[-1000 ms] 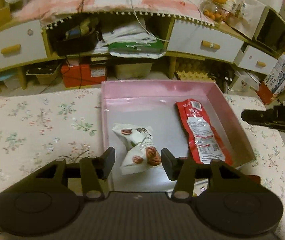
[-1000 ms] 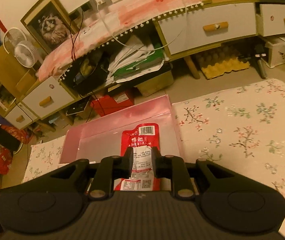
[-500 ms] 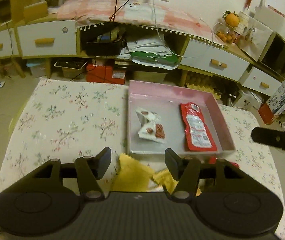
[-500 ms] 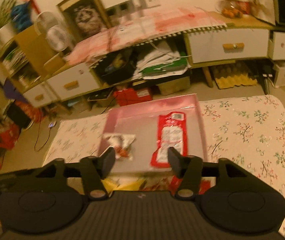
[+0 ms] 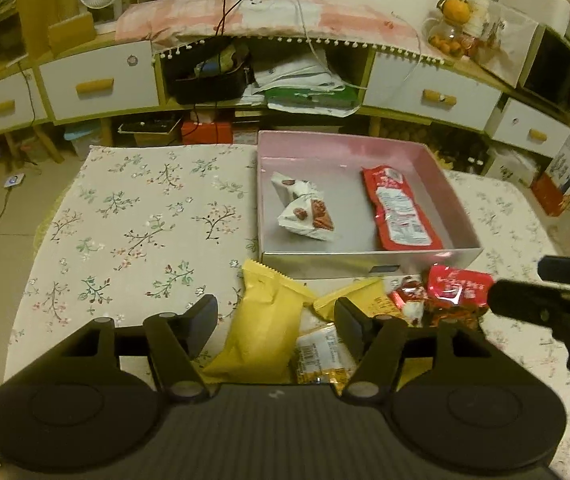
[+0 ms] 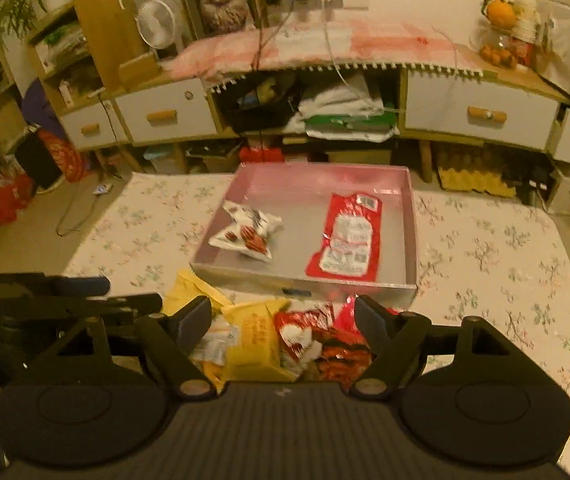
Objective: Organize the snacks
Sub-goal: 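Move both open tools back to the snack pile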
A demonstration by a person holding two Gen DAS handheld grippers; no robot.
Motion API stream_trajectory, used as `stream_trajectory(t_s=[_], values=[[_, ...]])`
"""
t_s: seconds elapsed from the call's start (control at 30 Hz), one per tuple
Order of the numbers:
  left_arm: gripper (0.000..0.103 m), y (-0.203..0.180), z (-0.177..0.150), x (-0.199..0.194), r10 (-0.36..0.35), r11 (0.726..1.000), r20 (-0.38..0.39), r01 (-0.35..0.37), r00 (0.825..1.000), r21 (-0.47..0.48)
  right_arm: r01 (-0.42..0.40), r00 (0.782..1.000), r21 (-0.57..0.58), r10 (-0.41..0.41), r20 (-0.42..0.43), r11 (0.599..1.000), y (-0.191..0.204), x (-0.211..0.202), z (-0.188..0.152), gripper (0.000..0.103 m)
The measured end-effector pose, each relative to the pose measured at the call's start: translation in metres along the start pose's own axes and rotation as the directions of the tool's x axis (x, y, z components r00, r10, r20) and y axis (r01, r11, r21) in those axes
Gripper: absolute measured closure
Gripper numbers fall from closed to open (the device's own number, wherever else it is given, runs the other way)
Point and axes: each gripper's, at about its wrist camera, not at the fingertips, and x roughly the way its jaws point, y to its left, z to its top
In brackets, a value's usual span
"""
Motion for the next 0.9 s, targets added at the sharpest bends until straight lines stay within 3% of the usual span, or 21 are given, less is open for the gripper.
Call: stream_trajectory(t_s=[0.43,0.9], values=[[0.031,-0.009,-0.008,0.029,0.081,0.995,-0.030,-0.078,0.996,0.067,-0.008,0.995,-0.011,0.007,-0.099,1.000,0.011,0.025,-0.025,0.027],[0.028,-0.004,-0.013,0.052,0.106,0.992,-0.075,-0.100,0.992,0.082,-0.001,0.987,-0.069,-0.010,-0.161,0.998,0.025,0.056,-0.039,0.023]])
